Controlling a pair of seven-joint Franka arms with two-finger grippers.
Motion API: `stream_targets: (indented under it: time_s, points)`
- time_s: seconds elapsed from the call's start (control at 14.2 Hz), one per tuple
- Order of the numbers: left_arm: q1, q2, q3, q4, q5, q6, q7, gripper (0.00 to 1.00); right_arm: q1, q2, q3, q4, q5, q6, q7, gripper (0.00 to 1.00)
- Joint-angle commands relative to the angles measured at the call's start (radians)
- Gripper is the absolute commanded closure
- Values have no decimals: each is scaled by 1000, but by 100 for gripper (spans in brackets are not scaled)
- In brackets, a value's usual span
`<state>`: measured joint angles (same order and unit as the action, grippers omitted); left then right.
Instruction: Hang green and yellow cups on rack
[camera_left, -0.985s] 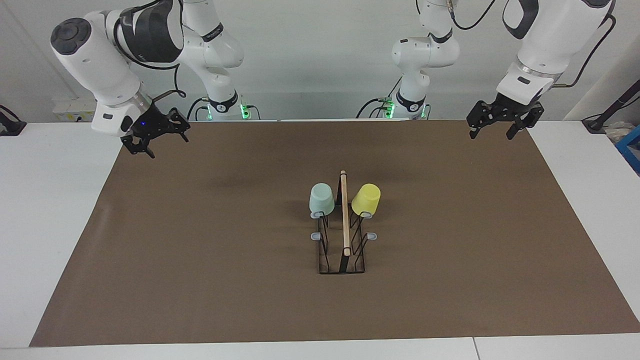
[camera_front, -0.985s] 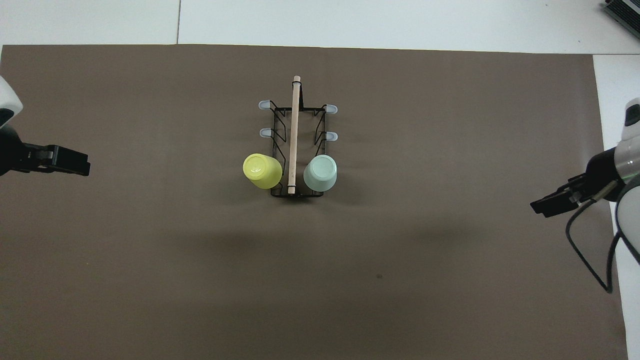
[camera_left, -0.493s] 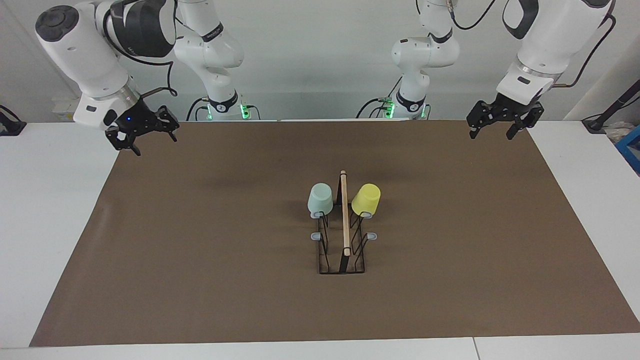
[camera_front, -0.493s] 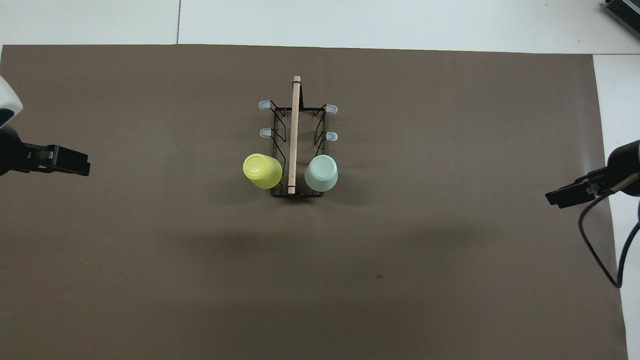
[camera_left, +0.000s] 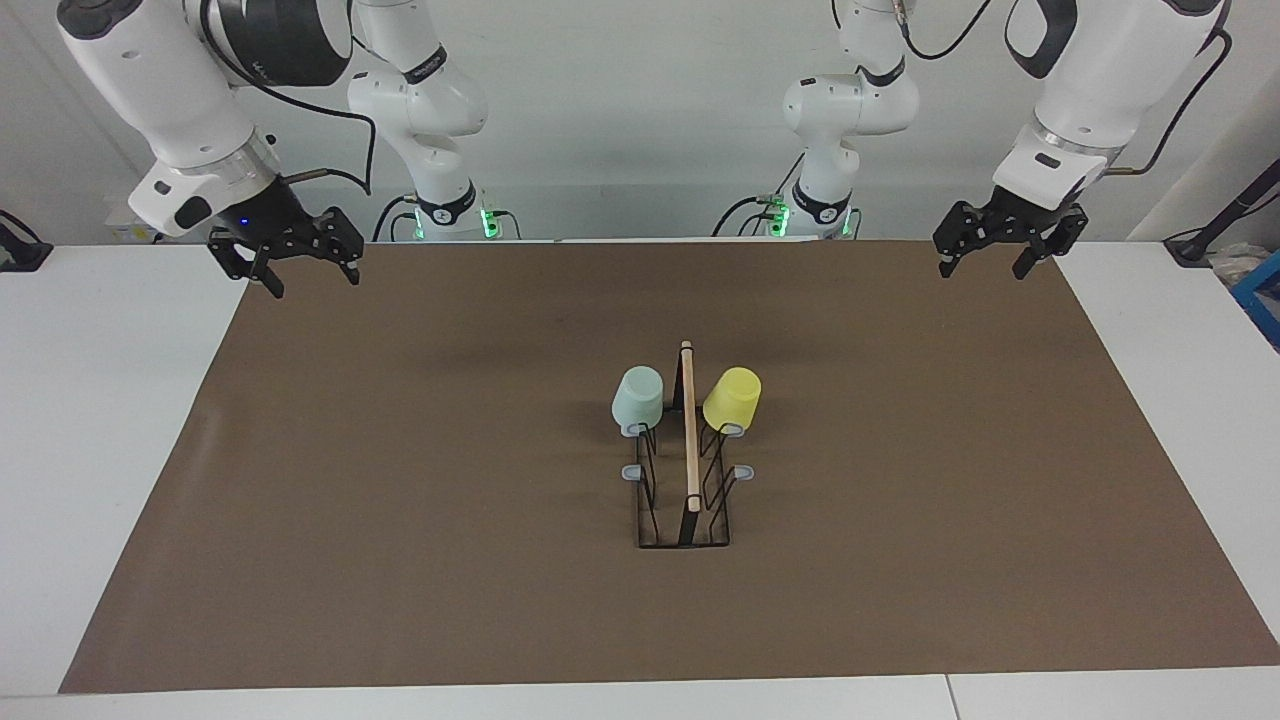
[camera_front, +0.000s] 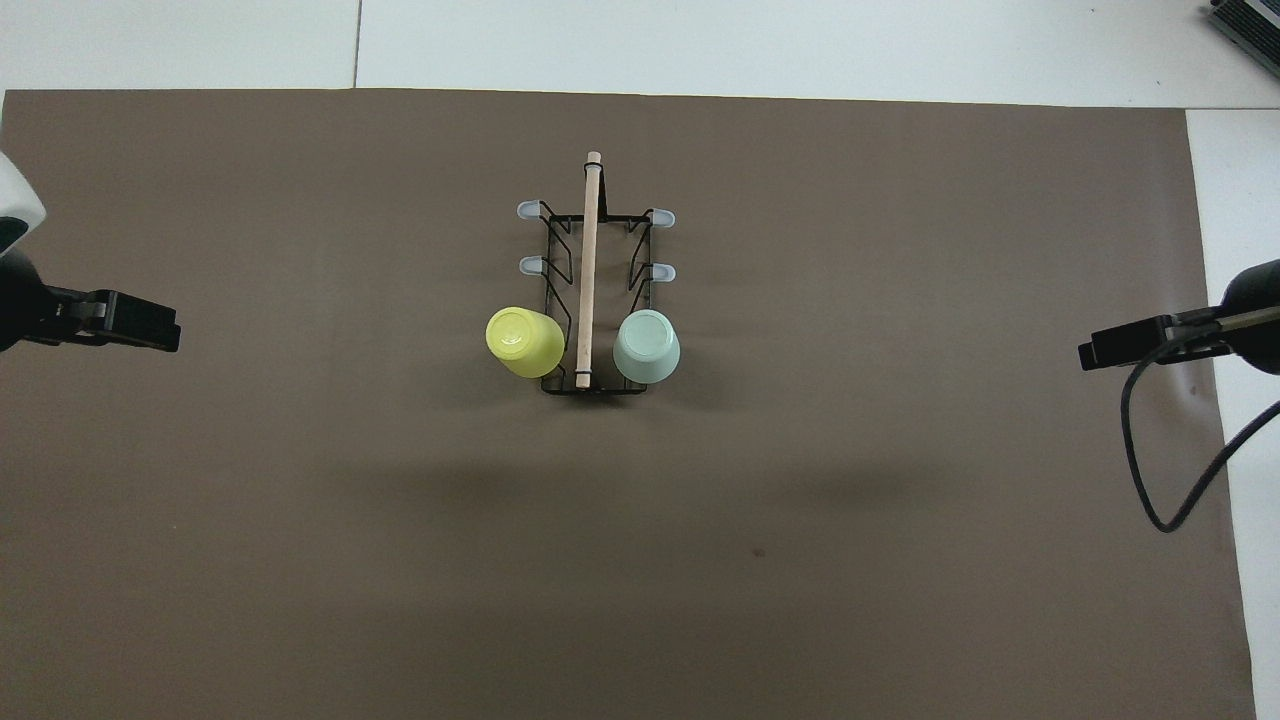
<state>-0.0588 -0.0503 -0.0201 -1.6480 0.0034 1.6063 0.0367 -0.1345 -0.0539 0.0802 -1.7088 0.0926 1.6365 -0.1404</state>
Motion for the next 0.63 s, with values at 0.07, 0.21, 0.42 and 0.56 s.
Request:
stream_targets:
  time_s: [0.07, 0.21, 0.42, 0.56]
  points:
    - [2, -9, -1, -9, 10, -2, 9, 0, -2, 37, 7, 57, 21, -20, 48, 0]
    - [2, -9, -1, -9, 10, -2, 9, 0, -2, 37, 7, 61, 24, -21, 82, 0]
    - [2, -9, -1, -9, 10, -2, 9, 0, 15, 45, 13, 89, 22, -29, 120, 0]
    - [2, -9, -1, -9, 10, -2, 9, 0, 15, 74, 15, 129, 22, -38, 120, 0]
